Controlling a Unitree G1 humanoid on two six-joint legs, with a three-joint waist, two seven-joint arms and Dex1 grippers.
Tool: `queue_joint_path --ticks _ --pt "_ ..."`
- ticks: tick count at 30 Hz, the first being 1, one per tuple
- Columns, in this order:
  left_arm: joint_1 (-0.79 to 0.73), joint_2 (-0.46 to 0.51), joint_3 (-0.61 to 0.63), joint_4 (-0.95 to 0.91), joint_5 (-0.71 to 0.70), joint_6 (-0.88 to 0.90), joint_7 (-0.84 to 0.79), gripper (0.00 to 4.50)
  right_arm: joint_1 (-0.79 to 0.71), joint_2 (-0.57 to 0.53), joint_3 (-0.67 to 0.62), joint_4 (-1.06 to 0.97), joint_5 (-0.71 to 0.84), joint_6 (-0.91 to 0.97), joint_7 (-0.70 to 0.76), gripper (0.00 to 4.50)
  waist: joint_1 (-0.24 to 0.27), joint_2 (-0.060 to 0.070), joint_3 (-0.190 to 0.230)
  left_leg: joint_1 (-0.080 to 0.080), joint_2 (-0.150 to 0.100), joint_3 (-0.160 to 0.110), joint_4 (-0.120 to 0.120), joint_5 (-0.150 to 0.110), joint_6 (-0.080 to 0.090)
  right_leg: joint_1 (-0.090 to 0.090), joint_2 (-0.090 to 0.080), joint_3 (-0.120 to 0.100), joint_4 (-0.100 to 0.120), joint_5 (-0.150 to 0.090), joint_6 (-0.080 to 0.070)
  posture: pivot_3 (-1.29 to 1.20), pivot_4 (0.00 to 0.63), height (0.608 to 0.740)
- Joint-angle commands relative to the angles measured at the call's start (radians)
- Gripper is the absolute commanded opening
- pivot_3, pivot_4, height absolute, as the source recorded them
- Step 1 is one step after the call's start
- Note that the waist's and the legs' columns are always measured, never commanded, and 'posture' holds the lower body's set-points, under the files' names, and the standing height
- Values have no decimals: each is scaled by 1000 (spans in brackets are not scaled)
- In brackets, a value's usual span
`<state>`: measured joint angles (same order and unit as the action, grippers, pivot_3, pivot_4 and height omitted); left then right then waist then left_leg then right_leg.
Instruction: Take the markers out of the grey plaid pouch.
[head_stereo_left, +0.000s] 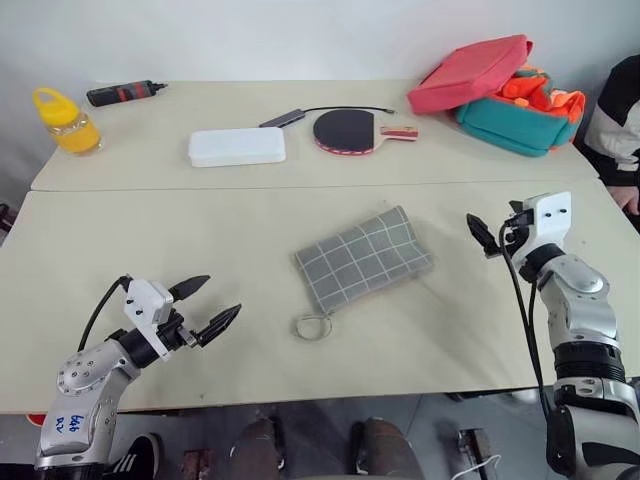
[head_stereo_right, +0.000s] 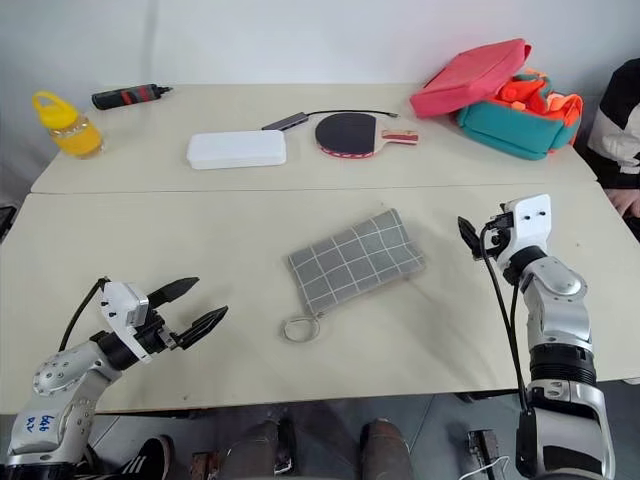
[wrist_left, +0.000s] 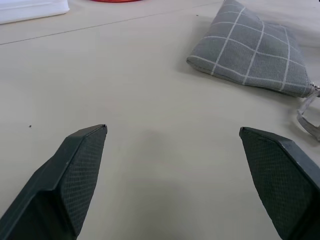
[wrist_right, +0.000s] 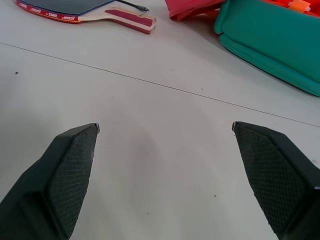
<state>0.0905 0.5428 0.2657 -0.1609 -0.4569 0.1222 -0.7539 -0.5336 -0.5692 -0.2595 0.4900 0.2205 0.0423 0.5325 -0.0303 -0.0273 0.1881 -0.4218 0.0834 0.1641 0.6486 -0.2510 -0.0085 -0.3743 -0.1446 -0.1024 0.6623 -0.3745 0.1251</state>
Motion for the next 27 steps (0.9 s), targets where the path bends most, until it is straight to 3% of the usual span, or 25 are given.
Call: queue_joint_path --ticks 1,14,17,22,27 --pt "-6 -5 6 -15 10 -29 3 4500 7 -4 -2 -57 6 -3 2 4461 0 0 0 0 0 0 0 0 0 0 0 0 0 0 0 0 150 740" --pt "-26 -20 -10 9 40 -106 -13 4500 34 -1 34 -167 27 26 65 4461 0 0 0 0 0 0 0 0 0 0 0 0 0 0 0 0 150 740" --pt "-52 -27 -36 22 68 -145 -16 4500 48 11 75 -259 62 57 138 3912 1 0 0 0 0 0 0 0 0 0 0 0 0 0 0 0 150 740" --pt "-102 -40 -70 59 111 -195 -8 4500 93 10 177 -369 26 65 214 2286 2 0 0 0 0 -1 -1 0 0 0 0 -1 0 0 0 0 150 740" --pt "-153 -37 -132 127 207 -322 -23 4500 91 20 225 -311 -73 6 157 460 3 0 0 0 0 0 0 0 0 0 0 -1 0 0 0 0 150 740"
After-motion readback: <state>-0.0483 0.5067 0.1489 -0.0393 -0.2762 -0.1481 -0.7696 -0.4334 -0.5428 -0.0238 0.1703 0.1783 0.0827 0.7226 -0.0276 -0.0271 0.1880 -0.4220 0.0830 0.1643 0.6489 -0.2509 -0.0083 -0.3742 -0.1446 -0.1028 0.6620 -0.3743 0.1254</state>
